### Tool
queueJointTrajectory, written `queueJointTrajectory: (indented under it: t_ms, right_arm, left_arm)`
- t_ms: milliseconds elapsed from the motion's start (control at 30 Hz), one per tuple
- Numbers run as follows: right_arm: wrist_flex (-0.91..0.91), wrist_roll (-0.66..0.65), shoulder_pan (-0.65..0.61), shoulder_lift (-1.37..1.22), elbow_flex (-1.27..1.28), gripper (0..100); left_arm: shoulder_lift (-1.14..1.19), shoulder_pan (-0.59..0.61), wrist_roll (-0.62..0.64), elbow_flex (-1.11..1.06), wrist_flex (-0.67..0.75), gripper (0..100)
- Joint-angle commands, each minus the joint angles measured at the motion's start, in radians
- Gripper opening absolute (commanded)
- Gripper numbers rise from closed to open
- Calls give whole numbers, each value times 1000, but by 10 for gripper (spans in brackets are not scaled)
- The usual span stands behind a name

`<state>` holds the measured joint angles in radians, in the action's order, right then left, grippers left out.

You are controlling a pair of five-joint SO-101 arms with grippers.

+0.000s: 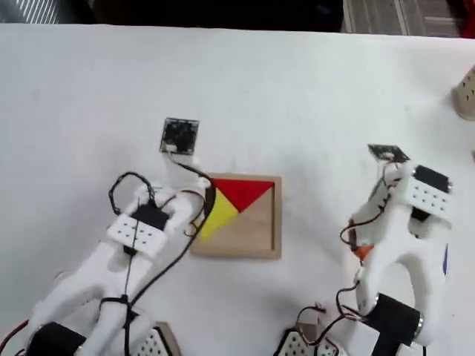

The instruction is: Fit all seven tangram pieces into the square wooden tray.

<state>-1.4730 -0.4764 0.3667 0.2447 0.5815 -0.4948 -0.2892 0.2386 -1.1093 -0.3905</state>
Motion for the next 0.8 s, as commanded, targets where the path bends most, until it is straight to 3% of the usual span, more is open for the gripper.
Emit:
queueJointTrajectory:
  t_ms: [0, 400, 767]
  right_arm:
    - [42, 106, -117, 10, -40, 17]
    - [222, 365, -498, 8, -35, 17]
    - [420, 720, -636, -229, -43, 18]
  left_arm:
    - [-41, 35, 0, 14, 26, 24]
    - [-41, 35, 0, 6, 60, 24]
    - [-41, 31, 0, 9, 61, 24]
